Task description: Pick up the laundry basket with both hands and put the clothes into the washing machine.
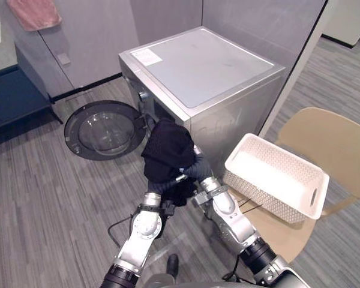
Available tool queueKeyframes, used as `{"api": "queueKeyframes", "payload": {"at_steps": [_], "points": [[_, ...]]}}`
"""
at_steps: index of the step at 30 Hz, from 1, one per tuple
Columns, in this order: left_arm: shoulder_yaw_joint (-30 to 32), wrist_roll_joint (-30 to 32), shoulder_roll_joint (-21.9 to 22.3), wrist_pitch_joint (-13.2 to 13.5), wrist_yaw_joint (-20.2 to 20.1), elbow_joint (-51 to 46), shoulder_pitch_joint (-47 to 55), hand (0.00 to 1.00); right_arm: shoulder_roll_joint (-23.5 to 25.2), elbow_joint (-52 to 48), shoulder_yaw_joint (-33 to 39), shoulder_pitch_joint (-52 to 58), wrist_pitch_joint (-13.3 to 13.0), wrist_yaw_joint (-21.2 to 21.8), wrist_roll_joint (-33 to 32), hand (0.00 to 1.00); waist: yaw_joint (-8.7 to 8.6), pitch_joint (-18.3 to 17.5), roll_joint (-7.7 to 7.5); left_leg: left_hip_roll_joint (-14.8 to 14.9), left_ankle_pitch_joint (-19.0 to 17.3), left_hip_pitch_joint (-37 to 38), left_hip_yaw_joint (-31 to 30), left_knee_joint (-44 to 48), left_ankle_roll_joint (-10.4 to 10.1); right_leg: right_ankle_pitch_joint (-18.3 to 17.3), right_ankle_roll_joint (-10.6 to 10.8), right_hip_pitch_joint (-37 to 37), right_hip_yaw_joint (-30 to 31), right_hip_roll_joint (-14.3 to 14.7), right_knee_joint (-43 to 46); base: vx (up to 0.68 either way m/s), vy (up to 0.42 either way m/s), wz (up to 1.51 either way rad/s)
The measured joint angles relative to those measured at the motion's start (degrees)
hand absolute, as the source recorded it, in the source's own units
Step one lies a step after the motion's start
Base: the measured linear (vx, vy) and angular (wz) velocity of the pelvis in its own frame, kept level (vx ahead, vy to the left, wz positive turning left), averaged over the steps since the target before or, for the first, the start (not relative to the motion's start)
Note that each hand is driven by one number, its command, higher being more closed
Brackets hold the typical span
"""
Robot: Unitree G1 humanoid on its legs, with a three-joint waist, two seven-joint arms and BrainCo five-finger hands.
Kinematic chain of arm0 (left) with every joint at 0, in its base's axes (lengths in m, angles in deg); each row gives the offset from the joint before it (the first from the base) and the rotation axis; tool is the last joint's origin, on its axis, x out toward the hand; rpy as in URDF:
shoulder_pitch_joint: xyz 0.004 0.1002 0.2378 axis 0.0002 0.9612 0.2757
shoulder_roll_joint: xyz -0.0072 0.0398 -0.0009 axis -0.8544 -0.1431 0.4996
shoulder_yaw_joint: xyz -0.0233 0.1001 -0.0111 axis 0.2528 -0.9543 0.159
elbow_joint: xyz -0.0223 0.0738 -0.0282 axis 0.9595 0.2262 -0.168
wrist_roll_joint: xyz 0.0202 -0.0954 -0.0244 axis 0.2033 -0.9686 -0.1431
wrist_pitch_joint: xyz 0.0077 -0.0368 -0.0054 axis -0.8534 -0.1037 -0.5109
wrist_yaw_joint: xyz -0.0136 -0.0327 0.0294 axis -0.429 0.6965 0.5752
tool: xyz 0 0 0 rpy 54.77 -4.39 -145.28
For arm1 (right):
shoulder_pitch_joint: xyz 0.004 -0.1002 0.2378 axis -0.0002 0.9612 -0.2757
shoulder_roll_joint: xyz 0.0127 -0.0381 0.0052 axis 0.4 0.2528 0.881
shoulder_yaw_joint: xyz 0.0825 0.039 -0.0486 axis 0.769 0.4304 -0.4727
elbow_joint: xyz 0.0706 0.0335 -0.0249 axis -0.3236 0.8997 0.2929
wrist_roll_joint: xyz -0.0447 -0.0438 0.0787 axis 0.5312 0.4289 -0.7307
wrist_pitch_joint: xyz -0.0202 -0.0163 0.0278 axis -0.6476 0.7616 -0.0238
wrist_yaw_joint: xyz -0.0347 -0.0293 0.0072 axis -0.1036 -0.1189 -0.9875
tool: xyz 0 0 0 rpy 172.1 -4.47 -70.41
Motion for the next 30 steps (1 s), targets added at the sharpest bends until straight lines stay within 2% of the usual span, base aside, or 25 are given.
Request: {"api": "queueKeyframes", "payload": {"at_steps": [8,11,12,15,16,19,22,25,26,27,28,29,30], "points": [[0.76,-0.07,-1.05,-0.74,0.76,1.73,0.01,1.00,-1.34,-0.02,-1.87,3.24,-0.90,1.87,-0.04,0.00,0.00,-0.41,-0.12,1.80,-0.42,0.15,1.11,0.05,-1.16,-0.23,-0.96,-0.25,1.13,1.61,-0.06,-0.02,-0.036,-0.08],[1.29,-0.47,-0.84,-0.69,-0.04,3.45,0.22,1.00,-2.47,-0.54,-1.25,4.47,-0.27,1.86,4.48,0.00,0.06,-0.57,-0.17,2.31,-0.53,0.17,1.45,0.05,-1.38,-0.45,-1.27,-0.44,1.33,2.08,0.08,0.02,-0.039,-0.07],[1.40,-0.59,-0.80,-0.58,-0.82,3.65,1.00,1.00,-2.82,-1.97,-0.36,5.90,-0.11,0.87,9.45,0.00,0.10,-1.08,-0.20,2.50,-0.33,-0.08,1.84,0.03,-1.48,-0.49,-1.41,-1.21,1.77,2.36,0.38,0.07,-0.033,-0.14],[1.97,-0.56,0.49,0.46,-1.93,4.91,2.51,1.00,-3.76,-3.76,0.76,8.09,0.23,0.52,16.88,0.00,0.04,-1.12,-0.17,2.57,-0.31,0.18,2.60,0.04,-1.45,-0.70,-1.63,-1.49,2.73,2.65,0.82,0.06,-0.032,-0.15],[2.04,-0.55,1.73,1.23,-2.86,7.18,3.28,1.00,-4.78,-3.95,1.22,9.85,0.38,0.38,21.14,0.00,-0.01,-1.20,-0.19,2.43,-0.46,0.11,2.70,0.01,-1.61,-1.23,-1.66,-1.64,2.90,2.63,1.41,0.02,-0.014,-0.06],[2.27,-0.58,2.64,2.19,-3.85,9.98,4.92,1.00,-5.75,-3.54,1.32,11.88,0.52,0.55,25.02,0.00,0.03,-1.36,-0.31,2.45,-0.54,-0.57,3.01,0.00,-1.69,-2.03,-1.43,-3.00,3.39,2.68,2.44,0.04,-0.011,-0.08],[2.71,-0.68,3.22,1.83,-5.17,15.72,6.01,1.00,-5.87,1.47,1.30,13.24,0.29,0.90,28.00,0.00,0.10,-1.31,-0.36,2.40,-0.54,-1.09,2.33,0.17,-1.67,-2.92,-1.70,-3.57,2.88,2.48,3.66,0.05,-0.032,0.12],[6.94,-3.02,5.00,0.29,-5.64,21.58,6.90,1.00,-5.63,10.81,4.00,13.72,0.08,0.49,30.94,0.00,0.27,-0.47,-1.32,1.04,-0.44,-5.74,-2.86,3.09,-1.62,-6.29,-1.56,-5.92,-2.74,-0.05,8.60,0.02,-0.042,0.90],[9.32,-4.43,4.87,-0.07,-5.56,22.63,6.89,1.00,-5.76,14.82,6.84,13.74,0.80,-0.04,31.90,0.00,0.85,0.09,-1.84,0.18,-0.04,-7.43,-3.84,3.92,-1.04,-7.79,-1.42,-6.31,-5.30,-1.48,10.46,0.00,-0.029,1.35],[10.80,-5.19,4.65,-0.34,-5.38,23.18,6.77,1.00,-5.70,17.85,8.68,13.81,1.17,-0.90,32.42,0.00,1.33,0.54,-2.13,-0.29,-0.45,-8.19,-3.04,3.98,1.52,-8.70,-1.40,-6.14,-7.16,-2.81,11.19,-0.01,0.020,1.37],[12.53,-6.31,4.55,-0.79,-5.23,23.61,6.90,1.00,-6.13,22.48,11.32,13.80,2.52,-1.78,32.80,0.00,1.45,0.86,-2.76,-0.24,-2.68,-9.57,2.44,3.81,8.24,-8.89,-1.53,-5.61,-10.37,-4.16,10.81,-0.01,0.023,1.20],[13.40,-6.69,4.49,-0.96,-5.11,23.76,6.90,1.00,-6.45,24.16,12.27,13.79,2.96,-1.97,32.83,0.00,1.42,1.08,-2.78,0.12,-3.63,-9.94,5.67,3.55,9.88,-8.41,-1.26,-5.03,-12.04,-4.44,10.24,0.06,0.071,1.69],[15.37,-6.74,3.64,-1.27,-4.78,23.85,6.94,1.00,-7.48,28.38,15.65,13.21,4.65,-3.29,32.36,0.00,1.56,2.08,-2.43,2.72,-3.36,-10.90,19.23,4.13,9.53,-7.89,-0.73,-3.96,-16.55,-6.55,10.67,0.10,0.083,1.32]]}}
